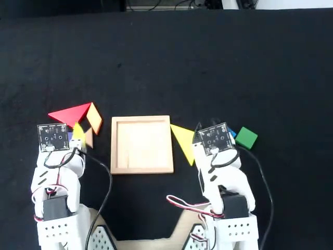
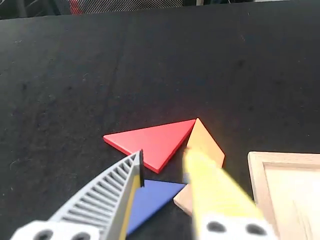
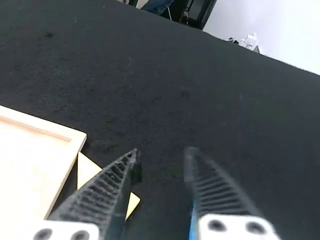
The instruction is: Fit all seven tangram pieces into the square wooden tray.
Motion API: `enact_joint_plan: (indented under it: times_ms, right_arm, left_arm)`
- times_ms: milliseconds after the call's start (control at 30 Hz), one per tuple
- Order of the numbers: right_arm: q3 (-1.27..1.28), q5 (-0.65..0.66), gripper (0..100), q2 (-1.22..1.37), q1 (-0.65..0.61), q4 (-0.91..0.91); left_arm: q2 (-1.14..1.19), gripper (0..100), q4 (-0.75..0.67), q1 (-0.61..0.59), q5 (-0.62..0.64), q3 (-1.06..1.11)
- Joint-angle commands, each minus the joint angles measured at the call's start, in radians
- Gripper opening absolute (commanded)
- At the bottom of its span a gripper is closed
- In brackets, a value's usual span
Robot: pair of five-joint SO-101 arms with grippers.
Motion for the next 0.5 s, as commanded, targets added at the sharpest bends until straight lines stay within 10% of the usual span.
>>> enact_joint_plan:
  times_ms: [0, 133, 267, 367, 467]
  right_arm:
    - [-0.001, -0.021, 23.4, -0.076, 0.018, 0.003]
    - [-0.001, -0.021, 21.7, -0.076, 0.018, 0.003]
    - [-0.001, 0.034, 1.3, -0.074, 0.02, 0.005]
    - [-0.001, 0.046, 10.3, -0.074, 0.018, 0.005]
    - [-0.001, 0.046, 21.2, -0.074, 0.018, 0.005]
  left_arm:
    - [-0.009, 25, 0.0, 0.013, 0.104, 0.019]
    - [-0.009, 30, 0.002, 0.015, 0.207, 0.019]
    - [-0.005, 21, 0.009, 0.015, 0.026, 0.019]
    - [-0.009, 2, 0.005, 0.007, 0.046, 0.019]
    - [-0.009, 11, 0.0, 0.012, 0.048, 0.015]
